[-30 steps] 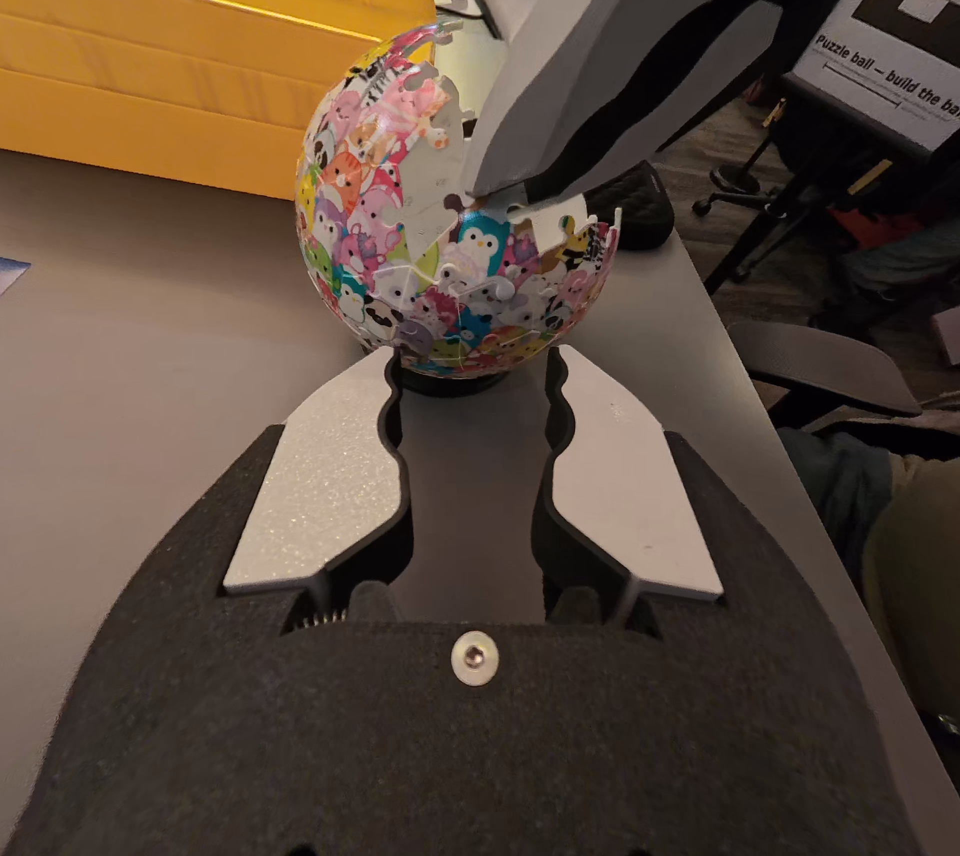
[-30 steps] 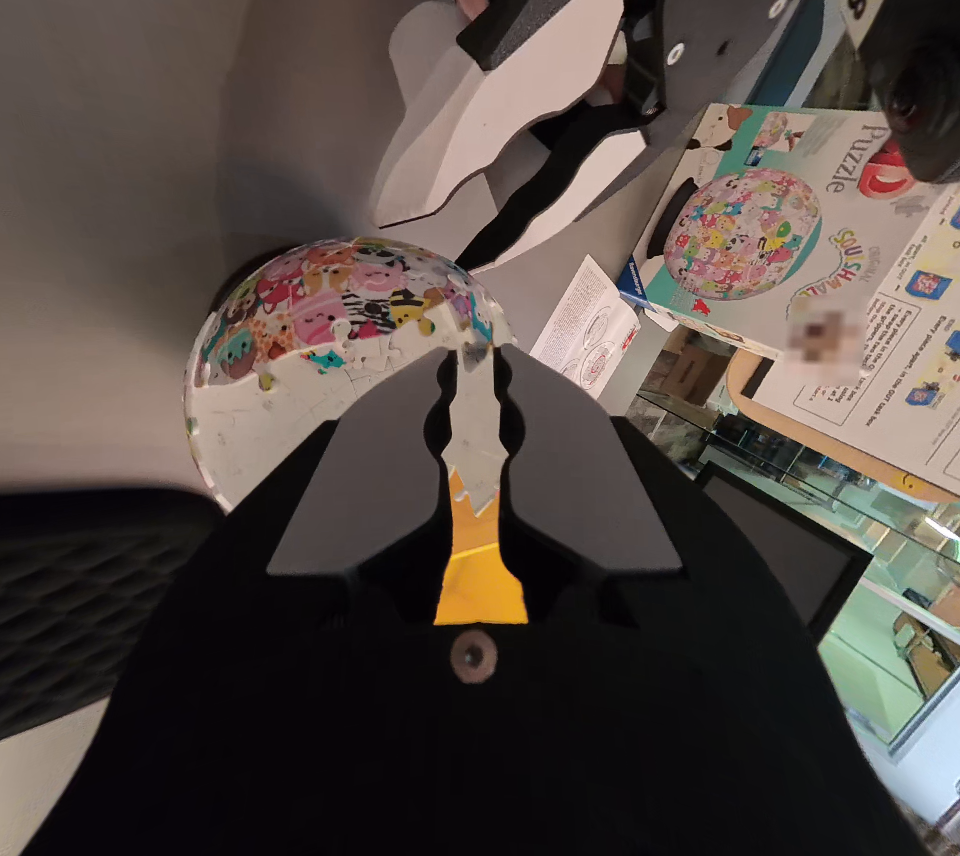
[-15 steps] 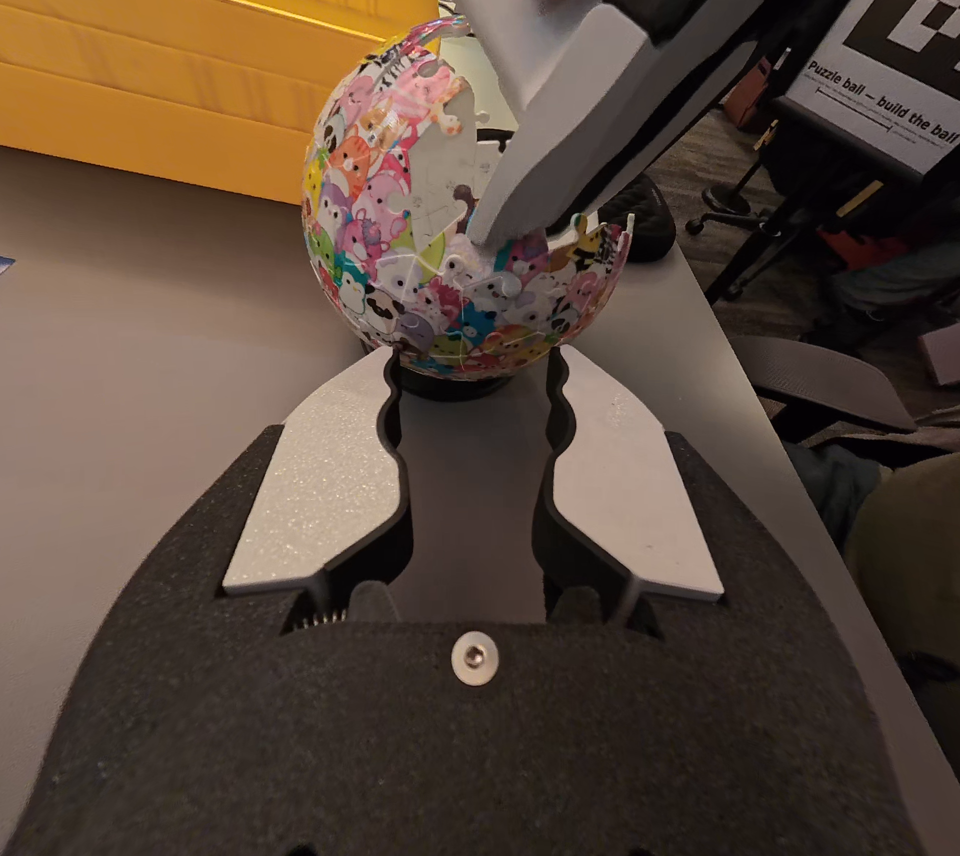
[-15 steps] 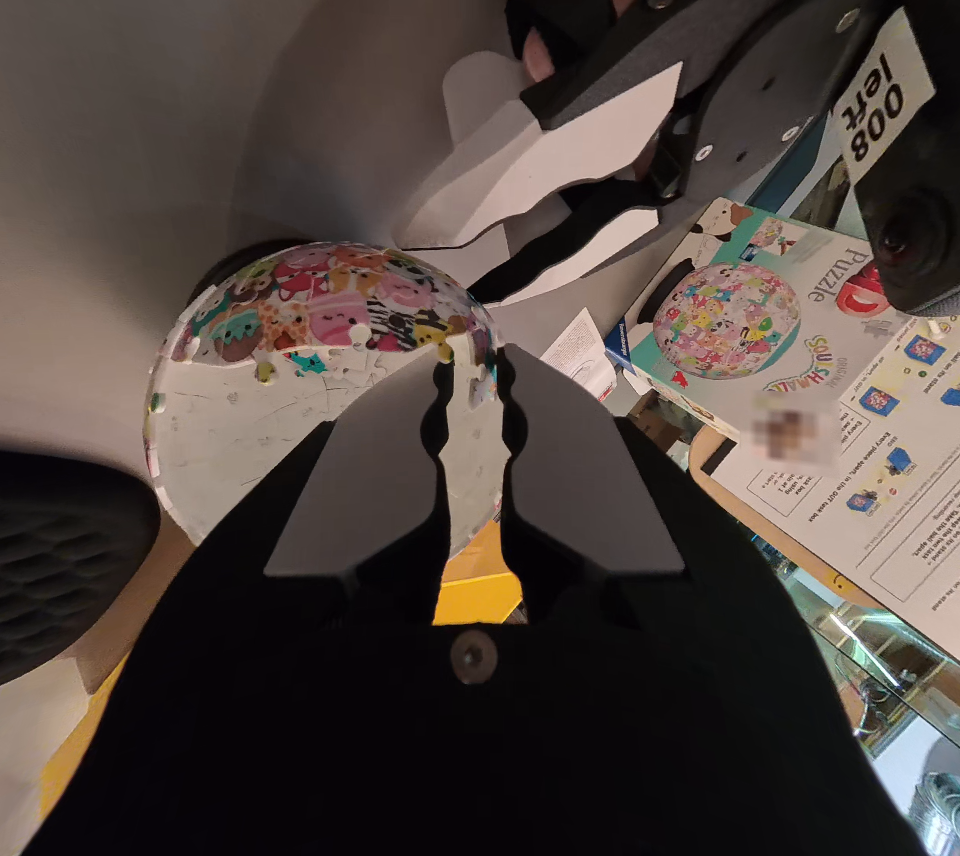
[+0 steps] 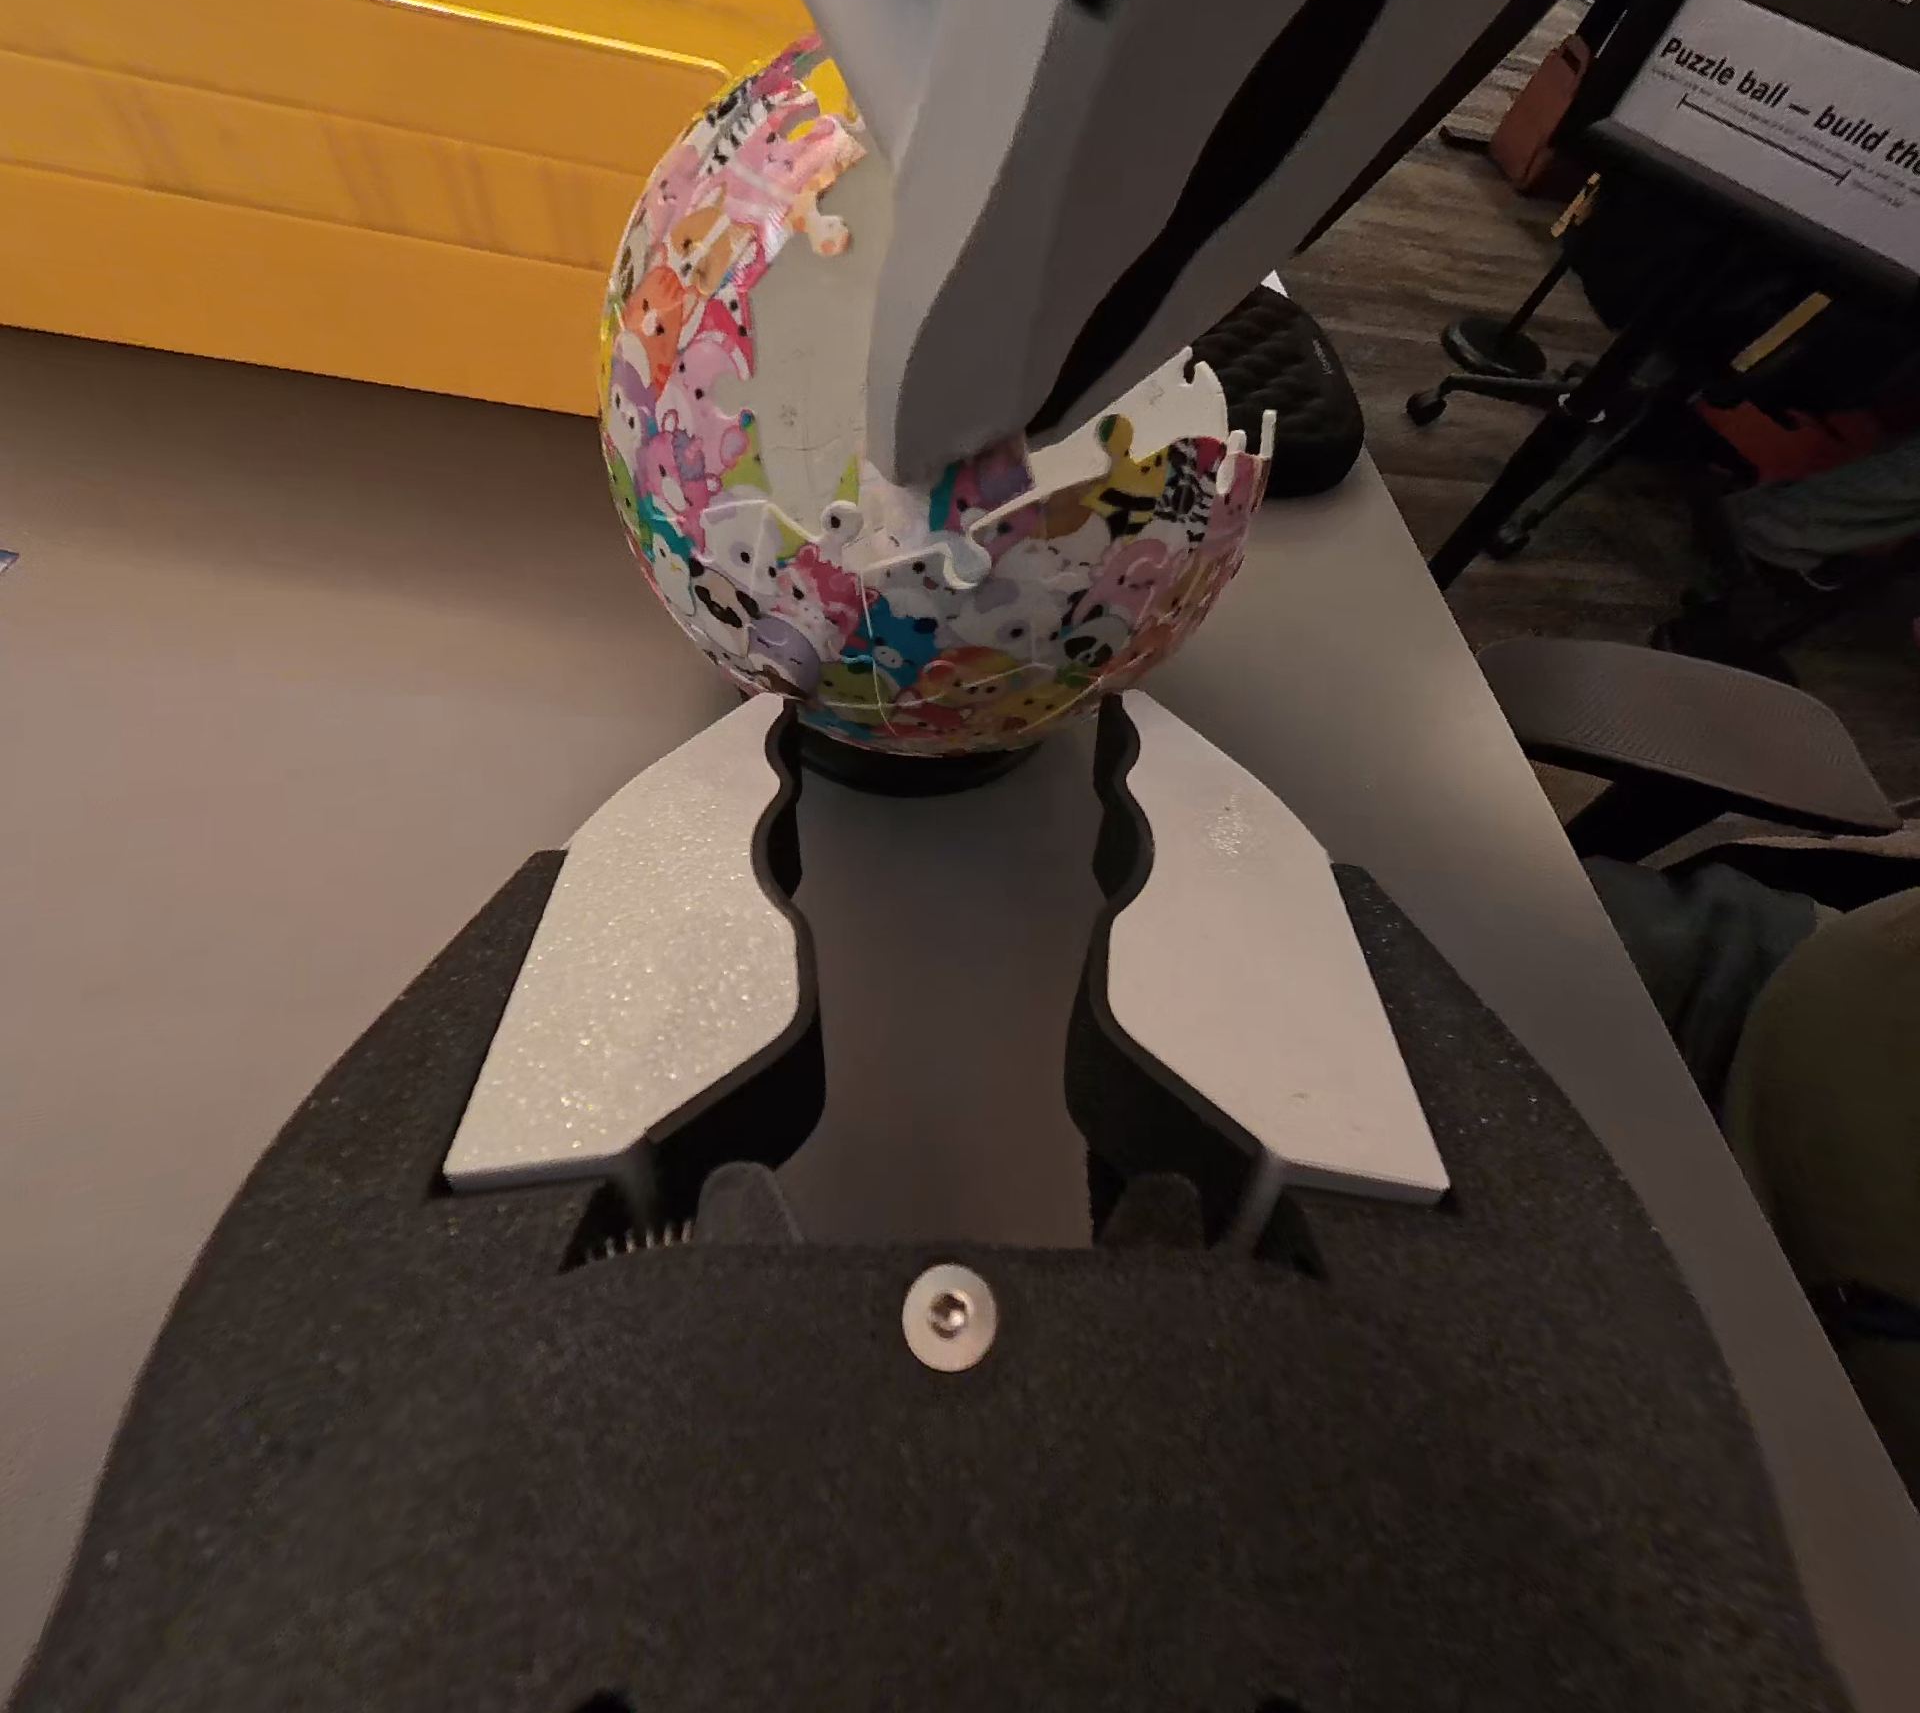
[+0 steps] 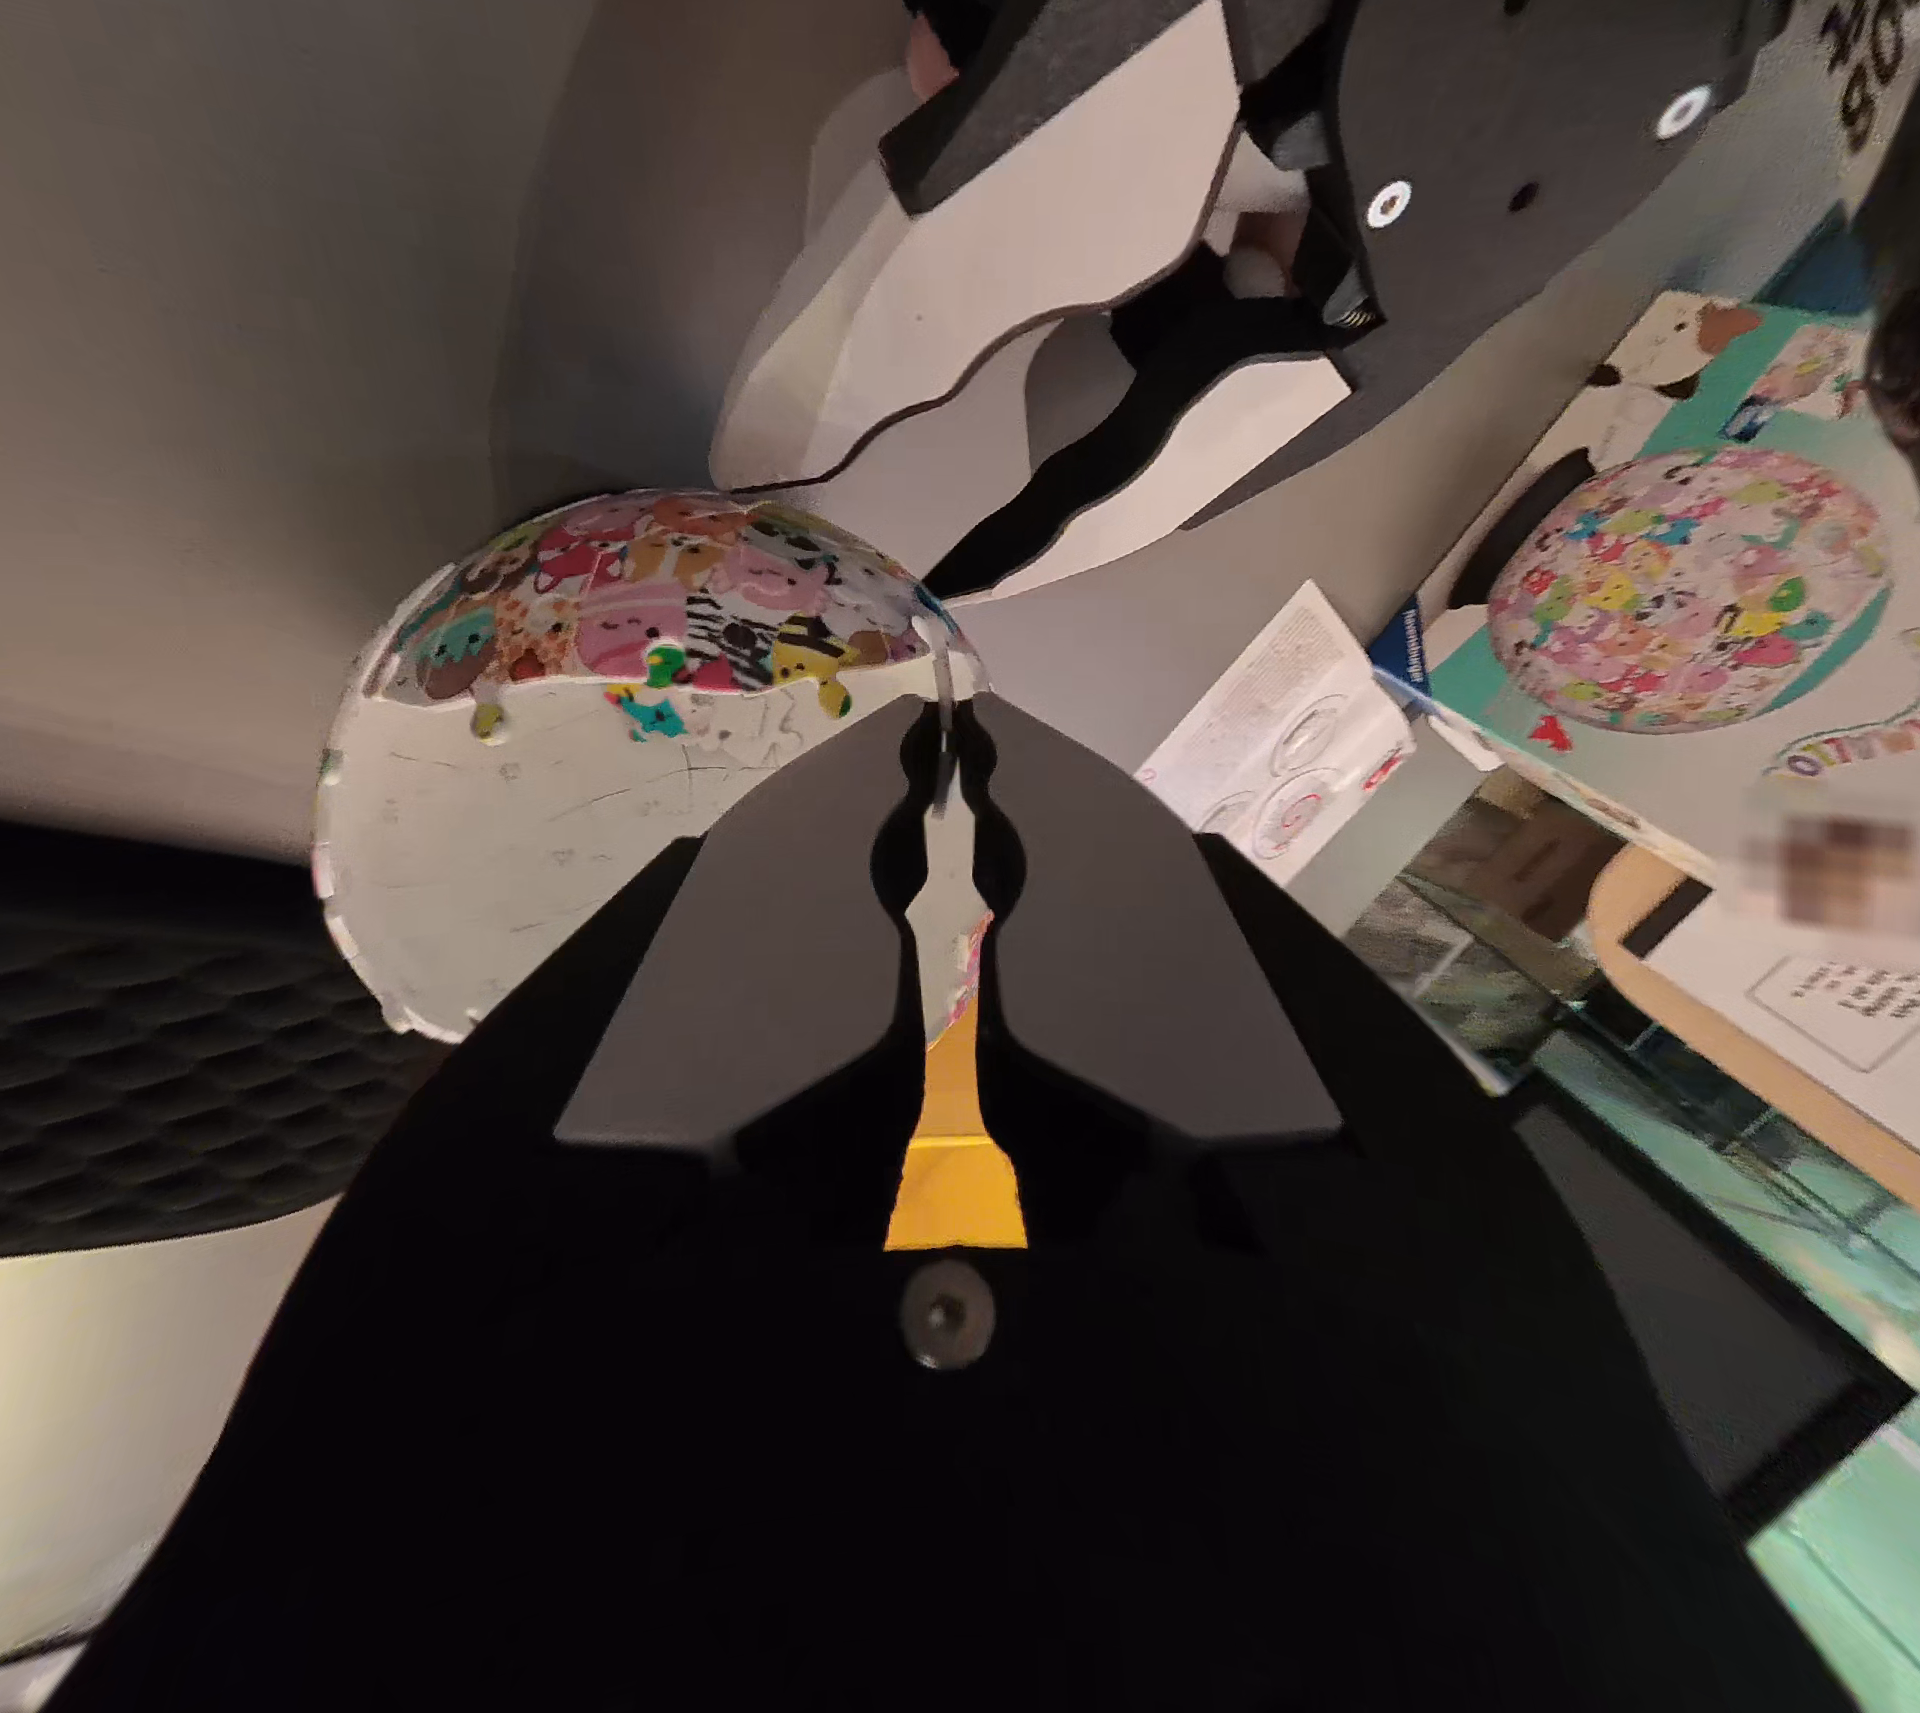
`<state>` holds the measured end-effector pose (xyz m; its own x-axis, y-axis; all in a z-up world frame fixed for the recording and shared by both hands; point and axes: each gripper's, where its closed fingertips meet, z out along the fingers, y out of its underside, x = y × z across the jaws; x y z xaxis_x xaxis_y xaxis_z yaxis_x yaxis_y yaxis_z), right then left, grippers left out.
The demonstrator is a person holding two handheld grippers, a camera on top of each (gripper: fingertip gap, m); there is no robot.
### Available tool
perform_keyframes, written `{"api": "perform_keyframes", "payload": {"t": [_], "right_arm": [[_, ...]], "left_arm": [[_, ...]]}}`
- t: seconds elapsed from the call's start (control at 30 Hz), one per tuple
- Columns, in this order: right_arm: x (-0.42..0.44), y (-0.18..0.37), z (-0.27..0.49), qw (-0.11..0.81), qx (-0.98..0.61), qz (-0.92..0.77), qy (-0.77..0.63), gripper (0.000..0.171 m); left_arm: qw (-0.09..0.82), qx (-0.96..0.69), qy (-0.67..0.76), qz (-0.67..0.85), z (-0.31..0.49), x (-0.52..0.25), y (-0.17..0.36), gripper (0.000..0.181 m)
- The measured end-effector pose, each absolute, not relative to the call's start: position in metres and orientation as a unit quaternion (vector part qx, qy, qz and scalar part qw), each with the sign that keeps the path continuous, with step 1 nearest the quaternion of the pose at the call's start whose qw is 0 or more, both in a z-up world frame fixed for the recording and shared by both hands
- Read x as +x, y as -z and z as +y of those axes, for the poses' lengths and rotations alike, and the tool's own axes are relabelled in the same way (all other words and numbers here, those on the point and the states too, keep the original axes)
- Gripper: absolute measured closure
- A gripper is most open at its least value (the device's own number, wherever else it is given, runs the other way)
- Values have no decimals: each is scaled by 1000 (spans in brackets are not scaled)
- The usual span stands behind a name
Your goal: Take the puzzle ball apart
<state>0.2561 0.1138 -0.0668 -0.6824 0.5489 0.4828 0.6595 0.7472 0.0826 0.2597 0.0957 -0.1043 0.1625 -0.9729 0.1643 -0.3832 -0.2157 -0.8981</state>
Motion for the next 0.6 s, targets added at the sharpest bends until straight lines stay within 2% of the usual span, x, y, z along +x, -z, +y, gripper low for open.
{"api": "perform_keyframes", "payload": {"t": [0.2, 0.33, 0.47, 0.6], "right_arm": [[263, 66, 123, 199, -390, -890, 127, 167], [264, 57, 119, 222, -452, -861, 64, 167], [259, 3, 121, 308, -527, -790, -63, 168], [313, -55, 201, 392, -674, -611, -139, 168]], "left_arm": [[371, -665, 401, 509, 95, 259, 102, 127], [374, -666, 404, 504, 98, 257, 99, 128], [377, -661, 420, 494, 98, 256, 92, 128], [382, -660, 417, 495, 100, 253, 87, 128]]}}
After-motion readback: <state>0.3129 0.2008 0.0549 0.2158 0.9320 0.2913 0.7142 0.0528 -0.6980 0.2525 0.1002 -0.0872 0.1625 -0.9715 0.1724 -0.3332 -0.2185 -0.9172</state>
